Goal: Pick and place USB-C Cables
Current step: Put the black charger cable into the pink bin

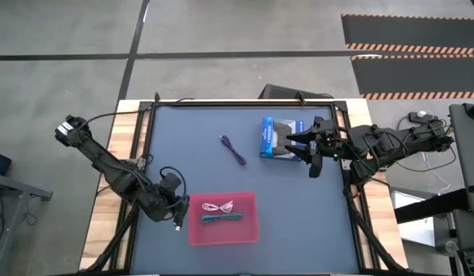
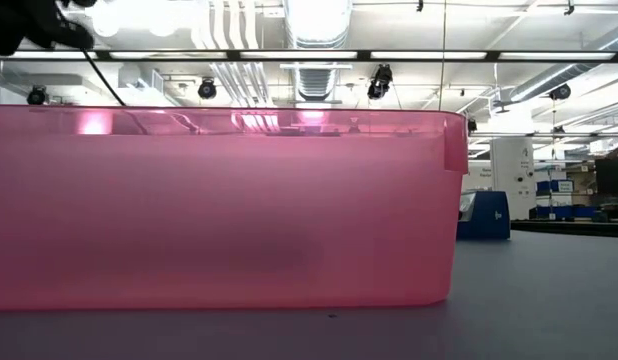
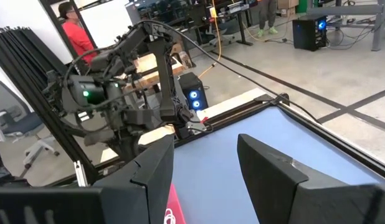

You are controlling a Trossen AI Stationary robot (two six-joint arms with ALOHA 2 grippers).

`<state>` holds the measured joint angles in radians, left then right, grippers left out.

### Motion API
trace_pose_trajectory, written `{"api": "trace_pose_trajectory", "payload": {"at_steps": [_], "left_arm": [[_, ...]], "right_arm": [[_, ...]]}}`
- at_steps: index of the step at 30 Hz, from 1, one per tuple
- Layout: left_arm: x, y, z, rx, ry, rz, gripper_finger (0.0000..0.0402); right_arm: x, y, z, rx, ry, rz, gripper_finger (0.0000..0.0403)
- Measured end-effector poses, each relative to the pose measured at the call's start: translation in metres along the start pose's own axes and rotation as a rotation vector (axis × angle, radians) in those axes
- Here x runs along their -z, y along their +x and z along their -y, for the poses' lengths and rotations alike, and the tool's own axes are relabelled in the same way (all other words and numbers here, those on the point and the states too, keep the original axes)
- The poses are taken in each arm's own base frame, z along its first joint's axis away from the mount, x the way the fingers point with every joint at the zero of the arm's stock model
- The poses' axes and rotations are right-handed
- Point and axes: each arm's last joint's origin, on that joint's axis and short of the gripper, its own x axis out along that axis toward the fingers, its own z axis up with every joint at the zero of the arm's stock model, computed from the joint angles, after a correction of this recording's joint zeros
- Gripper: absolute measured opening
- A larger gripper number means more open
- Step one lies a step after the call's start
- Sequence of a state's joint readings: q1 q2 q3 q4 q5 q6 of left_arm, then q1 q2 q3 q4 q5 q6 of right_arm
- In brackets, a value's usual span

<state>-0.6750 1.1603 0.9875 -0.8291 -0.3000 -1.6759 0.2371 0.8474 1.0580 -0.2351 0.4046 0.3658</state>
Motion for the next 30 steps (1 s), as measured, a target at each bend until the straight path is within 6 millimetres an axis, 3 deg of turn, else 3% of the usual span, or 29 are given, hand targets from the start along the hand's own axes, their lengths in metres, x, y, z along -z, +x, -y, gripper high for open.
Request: {"api": "trace_pose_trajectory", "payload": {"at_steps": [19,25,30], "left_arm": [[-0.041,-0.023,0.045,0.111,0.194,0.097,0.0013],[-0.058,-0.014,0.057,0.081,0.299,0.108,0.0013],[-0.074,0.001,0.068,0.088,0.391,0.011,0.0013]], "right_arm": [[0.0,0.0,0.0,0.002,-0.01,0.0,0.0169],[0.0,0.0,0.0,0.008,-0.012,-0.003,0.0169],[0.002,0.0,0.001,0.013,-0.018,-0.014,0.0169]]}}
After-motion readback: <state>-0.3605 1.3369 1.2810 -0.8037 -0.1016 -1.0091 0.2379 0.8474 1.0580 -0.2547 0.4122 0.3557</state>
